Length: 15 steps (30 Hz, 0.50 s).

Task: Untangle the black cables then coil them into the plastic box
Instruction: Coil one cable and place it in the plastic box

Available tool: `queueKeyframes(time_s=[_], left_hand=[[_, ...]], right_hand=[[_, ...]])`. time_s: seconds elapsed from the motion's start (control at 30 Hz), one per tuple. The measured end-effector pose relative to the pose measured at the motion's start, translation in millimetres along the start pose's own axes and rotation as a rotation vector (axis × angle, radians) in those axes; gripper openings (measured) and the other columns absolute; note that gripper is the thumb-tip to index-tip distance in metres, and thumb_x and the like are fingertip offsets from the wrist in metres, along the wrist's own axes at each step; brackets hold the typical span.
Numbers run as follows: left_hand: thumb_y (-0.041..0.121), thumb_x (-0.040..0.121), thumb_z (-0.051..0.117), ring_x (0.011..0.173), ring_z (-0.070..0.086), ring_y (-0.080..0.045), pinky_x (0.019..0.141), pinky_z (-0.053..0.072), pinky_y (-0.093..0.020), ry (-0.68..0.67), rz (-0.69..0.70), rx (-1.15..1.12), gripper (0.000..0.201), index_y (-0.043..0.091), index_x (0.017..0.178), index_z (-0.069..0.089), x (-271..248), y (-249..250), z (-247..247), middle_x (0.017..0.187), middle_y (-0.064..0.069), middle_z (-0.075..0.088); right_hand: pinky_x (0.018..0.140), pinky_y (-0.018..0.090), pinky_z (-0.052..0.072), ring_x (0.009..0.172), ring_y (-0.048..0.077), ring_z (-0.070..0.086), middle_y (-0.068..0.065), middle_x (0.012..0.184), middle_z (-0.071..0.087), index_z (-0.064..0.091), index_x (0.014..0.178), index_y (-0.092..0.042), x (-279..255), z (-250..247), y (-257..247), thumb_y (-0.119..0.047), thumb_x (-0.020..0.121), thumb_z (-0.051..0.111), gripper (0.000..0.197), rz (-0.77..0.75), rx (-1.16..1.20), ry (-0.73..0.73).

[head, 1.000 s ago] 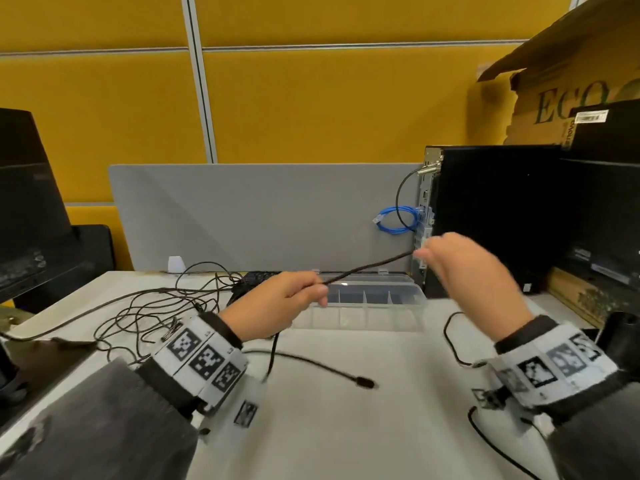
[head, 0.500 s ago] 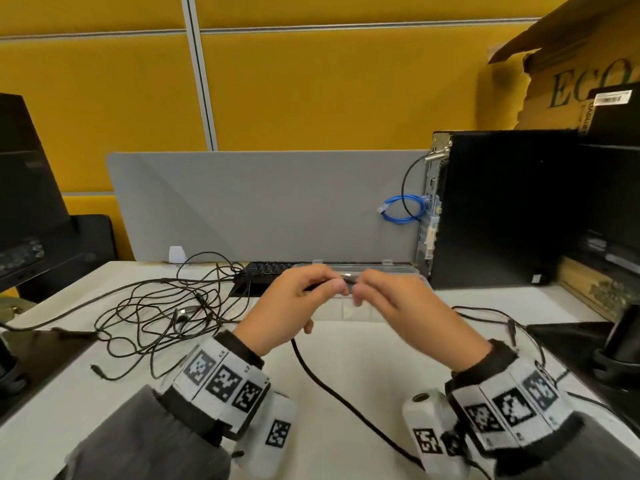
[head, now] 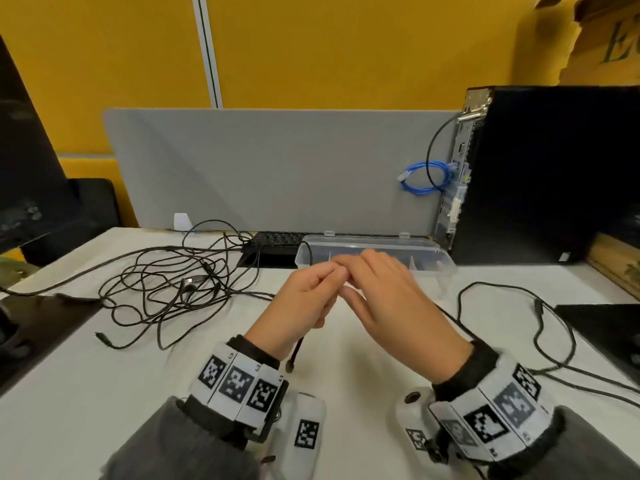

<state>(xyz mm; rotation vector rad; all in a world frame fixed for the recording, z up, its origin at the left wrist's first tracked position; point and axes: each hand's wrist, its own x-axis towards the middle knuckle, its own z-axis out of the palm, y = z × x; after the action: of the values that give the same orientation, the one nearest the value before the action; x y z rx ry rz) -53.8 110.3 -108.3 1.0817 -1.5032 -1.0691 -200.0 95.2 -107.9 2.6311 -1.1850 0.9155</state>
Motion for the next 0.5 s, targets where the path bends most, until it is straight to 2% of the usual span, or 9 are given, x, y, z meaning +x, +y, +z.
queueKeyframes(time_s=[0.07,0.13,0.2,0.3,0.37,0.4,0.43,0.5], left_hand=[[0.025,0.097,0.043,0.044,0.021,-0.006,0.041,0.018,-0.015,-0.044,-0.012,-0.056,0.027,0.009,0.082,0.058,-1,-2,-2,0.047,0.013,0.028],[0.027,0.096,0.045,0.044,0.018,-0.005,0.041,0.015,-0.017,-0.12,-0.025,-0.144,0.025,0.009,0.094,0.062,-2,-3,-5,0.05,0.011,0.024],[0.025,0.093,0.049,0.043,0.017,-0.005,0.04,0.015,-0.017,-0.181,-0.037,-0.246,0.023,0.008,0.1,0.063,-3,-3,-8,0.053,0.01,0.021],[0.022,0.089,0.052,0.039,0.02,-0.003,0.038,0.023,-0.015,-0.214,-0.095,-0.432,0.018,0.011,0.092,0.068,-6,-2,-13,0.052,0.01,0.022],[0.022,0.087,0.048,0.04,0.02,-0.003,0.039,0.028,-0.016,-0.246,-0.122,-0.562,0.024,0.011,0.092,0.069,-8,1,-15,0.052,0.01,0.023],[0.022,0.087,0.046,0.04,0.019,-0.003,0.039,0.03,-0.016,-0.263,-0.132,-0.617,0.026,0.01,0.095,0.068,-9,2,-14,0.052,0.01,0.021],[0.022,0.087,0.046,0.041,0.018,-0.004,0.039,0.03,-0.016,-0.279,-0.14,-0.66,0.027,0.009,0.097,0.068,-9,3,-13,0.053,0.009,0.02],[0.023,0.087,0.046,0.041,0.017,-0.004,0.037,0.029,-0.014,-0.306,-0.143,-0.694,0.028,0.011,0.097,0.07,-10,5,-10,0.052,0.009,0.023]], right_hand=[[0.08,0.03,0.045,0.086,0.012,0.051,-0.003,0.094,0.056,0.055,0.102,-0.016,2,3,1,-0.032,0.098,0.036,0.026,0.024,0.203,-0.076],[0.071,0.02,0.043,0.079,0.006,0.053,-0.009,0.083,0.057,0.055,0.091,-0.021,1,2,8,-0.035,0.098,0.036,0.025,0.035,0.35,-0.084],[0.062,0.012,0.038,0.068,0.002,0.052,-0.011,0.067,0.054,0.051,0.077,-0.03,-1,-1,14,-0.034,0.098,0.037,0.026,0.07,0.436,0.031],[0.053,0.015,0.033,0.054,0.01,0.044,-0.003,0.057,0.047,0.05,0.065,-0.025,1,-6,31,-0.031,0.096,0.04,0.033,0.212,0.468,0.305],[0.052,0.011,0.033,0.053,0.007,0.043,-0.004,0.057,0.048,0.056,0.07,-0.024,1,-10,43,-0.025,0.097,0.043,0.03,0.286,0.447,0.389],[0.053,0.009,0.033,0.055,0.004,0.044,-0.006,0.061,0.05,0.06,0.08,-0.025,-1,-10,46,-0.024,0.097,0.043,0.024,0.312,0.443,0.363],[0.058,0.008,0.034,0.061,-0.001,0.046,-0.009,0.069,0.052,0.062,0.094,-0.027,-3,-10,45,-0.026,0.097,0.042,0.02,0.325,0.442,0.288],[0.074,0.011,0.036,0.083,-0.008,0.047,-0.014,0.094,0.051,0.051,0.123,-0.035,-7,-6,38,-0.033,0.096,0.04,0.029,0.299,0.381,0.085]])
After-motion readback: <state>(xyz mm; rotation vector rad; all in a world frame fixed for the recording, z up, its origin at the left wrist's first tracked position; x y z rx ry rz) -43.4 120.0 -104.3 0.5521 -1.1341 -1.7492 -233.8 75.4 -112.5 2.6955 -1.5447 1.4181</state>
